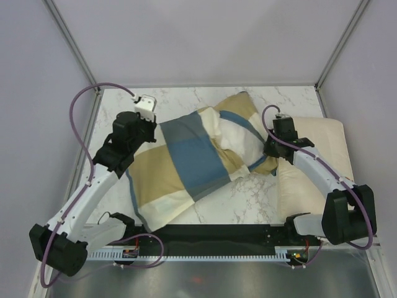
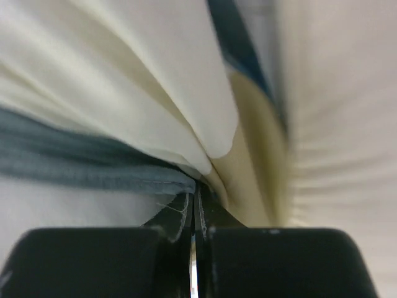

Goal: Remove the pillowcase from the pillow

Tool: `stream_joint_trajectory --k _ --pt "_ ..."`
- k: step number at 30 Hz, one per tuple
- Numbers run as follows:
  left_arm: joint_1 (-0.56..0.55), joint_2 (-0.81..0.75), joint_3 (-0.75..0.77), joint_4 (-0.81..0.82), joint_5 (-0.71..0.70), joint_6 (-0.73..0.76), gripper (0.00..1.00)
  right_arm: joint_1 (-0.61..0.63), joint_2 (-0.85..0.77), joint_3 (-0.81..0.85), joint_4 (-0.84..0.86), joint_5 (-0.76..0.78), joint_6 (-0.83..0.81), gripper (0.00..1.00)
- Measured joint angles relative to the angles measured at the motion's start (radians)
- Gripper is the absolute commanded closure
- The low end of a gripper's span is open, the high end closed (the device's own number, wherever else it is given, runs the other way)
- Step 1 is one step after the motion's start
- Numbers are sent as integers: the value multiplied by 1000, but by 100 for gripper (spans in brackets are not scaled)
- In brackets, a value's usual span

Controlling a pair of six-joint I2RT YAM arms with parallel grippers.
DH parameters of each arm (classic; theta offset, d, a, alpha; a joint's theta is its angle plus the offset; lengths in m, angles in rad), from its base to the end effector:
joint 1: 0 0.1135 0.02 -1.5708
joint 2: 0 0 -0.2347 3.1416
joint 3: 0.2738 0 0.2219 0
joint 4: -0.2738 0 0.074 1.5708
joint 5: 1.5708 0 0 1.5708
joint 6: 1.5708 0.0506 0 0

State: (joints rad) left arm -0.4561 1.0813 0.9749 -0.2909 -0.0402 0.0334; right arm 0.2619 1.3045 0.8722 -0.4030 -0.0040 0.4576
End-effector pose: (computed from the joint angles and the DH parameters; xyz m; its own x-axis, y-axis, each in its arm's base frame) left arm 0.2193 -0.1053 0.3094 -0.3336 0.2008 -0.9211 0.4182 0.9072 0.0463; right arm 0.2520 0.0678 0.2125 -0.7581 0.2542 -0.6006 0.0818 0.9507 0.2991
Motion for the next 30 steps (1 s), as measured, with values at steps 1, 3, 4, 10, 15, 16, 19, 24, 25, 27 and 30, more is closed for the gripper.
stream_joint_trajectory --k 1,3,4,10,15,16,19,24,25,27,30 --pt "44 -30 0 1 -41 0 98 -37 9 -7 -30 58 -11 100" --pt "79 -71 2 2 -82 0 98 -87 19 -17 -77 161 -31 100" --pt "80 -82 3 5 -82 0 98 -95 19 -19 -93 195 -41 100" --pt "22 -76 3 10 -47 7 98 -42 5 -21 -102 233 -81 100" --pt "-189 -69 37 6 -98 44 48 50 -37 -34 -46 171 -92 100" --pt "-259 -59 58 8 -121 61 40 71 -48 -40 -22 141 -91 100" --pt "-438 -2 145 17 -154 82 23 142 -66 -47 45 53 -77 100" --pt "-550 144 246 54 -169 92 8 224 -90 -61 140 -47 -51 100" --pt "-557 178 249 62 -169 92 7 232 -105 -75 159 -68 -43 100" --pt "-560 240 251 61 -168 92 5 237 -133 -100 180 -92 -31 100" --pt "-561 336 251 58 -170 92 3 238 -173 -128 194 -117 -14 100"
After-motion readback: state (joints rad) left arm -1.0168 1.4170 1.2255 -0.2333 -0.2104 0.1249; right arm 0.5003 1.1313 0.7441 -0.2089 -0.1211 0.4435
